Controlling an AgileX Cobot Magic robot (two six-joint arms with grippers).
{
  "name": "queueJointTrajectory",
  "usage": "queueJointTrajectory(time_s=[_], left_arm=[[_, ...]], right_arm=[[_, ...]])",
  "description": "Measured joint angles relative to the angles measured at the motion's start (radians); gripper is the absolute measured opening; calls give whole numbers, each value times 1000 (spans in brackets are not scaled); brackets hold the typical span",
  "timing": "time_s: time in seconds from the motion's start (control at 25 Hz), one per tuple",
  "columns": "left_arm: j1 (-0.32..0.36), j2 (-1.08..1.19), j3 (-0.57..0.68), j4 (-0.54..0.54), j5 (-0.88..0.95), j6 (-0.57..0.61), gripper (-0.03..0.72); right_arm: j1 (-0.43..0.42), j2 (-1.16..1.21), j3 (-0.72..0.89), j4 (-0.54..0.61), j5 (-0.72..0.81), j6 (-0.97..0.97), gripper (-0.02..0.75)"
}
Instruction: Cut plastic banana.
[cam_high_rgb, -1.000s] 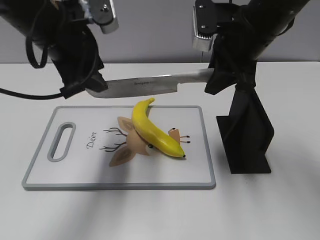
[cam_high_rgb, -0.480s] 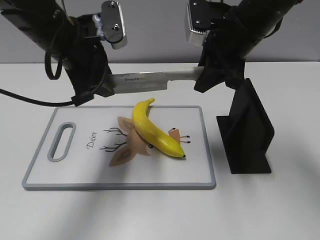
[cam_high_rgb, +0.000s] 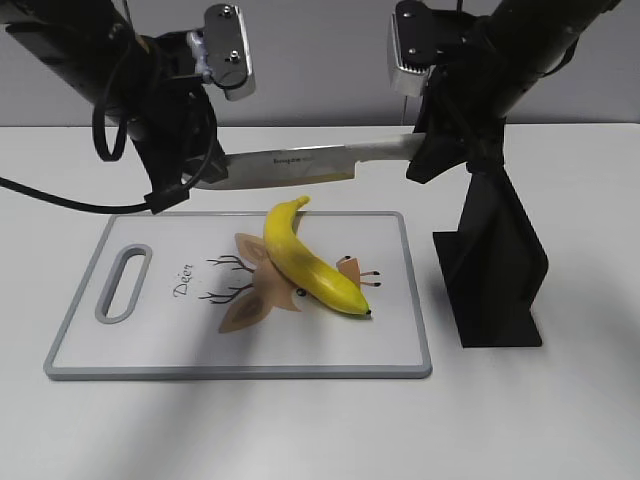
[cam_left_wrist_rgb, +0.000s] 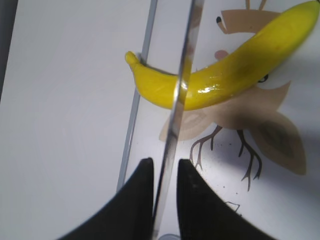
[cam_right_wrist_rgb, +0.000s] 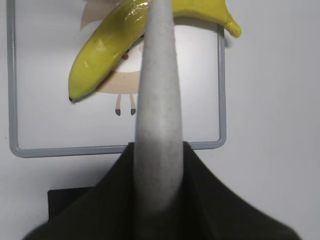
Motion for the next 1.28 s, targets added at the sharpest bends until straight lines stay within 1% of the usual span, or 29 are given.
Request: queueJointTrajectory(time_s=[0.08, 0.2, 0.28, 0.88, 1.28], left_arm=[[0, 0, 0, 2, 0, 0, 126], [0, 1, 0, 5, 4, 4, 38], [0, 10, 0, 5, 9, 10, 18], [1, 82, -6, 28, -38, 14, 8], [6, 243, -23, -39, -71, 25, 7]], right_arm=[[0, 0, 0, 12, 1, -1, 179], [0, 0, 0, 16, -2, -9, 179], [0, 0, 0, 14, -6, -18, 179], [0, 99, 0, 16, -68, -30, 179], [-10, 271, -13, -14, -85, -33, 186]])
